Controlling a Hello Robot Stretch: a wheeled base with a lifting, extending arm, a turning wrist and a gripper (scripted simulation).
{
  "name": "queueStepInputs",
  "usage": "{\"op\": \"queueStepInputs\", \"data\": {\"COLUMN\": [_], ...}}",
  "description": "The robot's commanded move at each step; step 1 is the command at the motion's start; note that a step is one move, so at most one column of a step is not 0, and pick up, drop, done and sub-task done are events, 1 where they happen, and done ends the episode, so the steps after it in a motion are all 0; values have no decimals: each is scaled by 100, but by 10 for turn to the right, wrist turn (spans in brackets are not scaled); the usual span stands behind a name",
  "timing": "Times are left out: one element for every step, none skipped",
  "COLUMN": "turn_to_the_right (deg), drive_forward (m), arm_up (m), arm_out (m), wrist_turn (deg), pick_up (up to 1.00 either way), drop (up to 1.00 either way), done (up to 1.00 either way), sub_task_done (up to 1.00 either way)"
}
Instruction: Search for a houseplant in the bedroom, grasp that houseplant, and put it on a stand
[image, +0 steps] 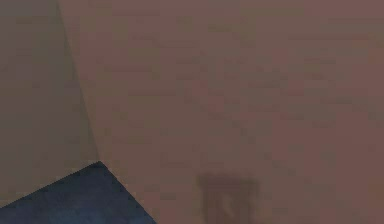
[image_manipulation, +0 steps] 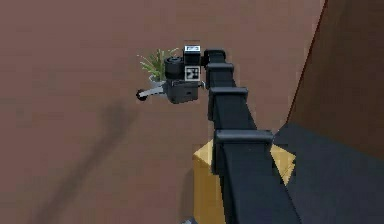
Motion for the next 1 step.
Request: {"op": "queueStepInputs", "data": {"turn_to_the_right": [450], "drive_forward": [0], "arm_up": [0], "arm_out": [0], "wrist_turn": [0], "pick_up": [0], "drop": [0], "done": [0], "sub_task_done": [0]}}
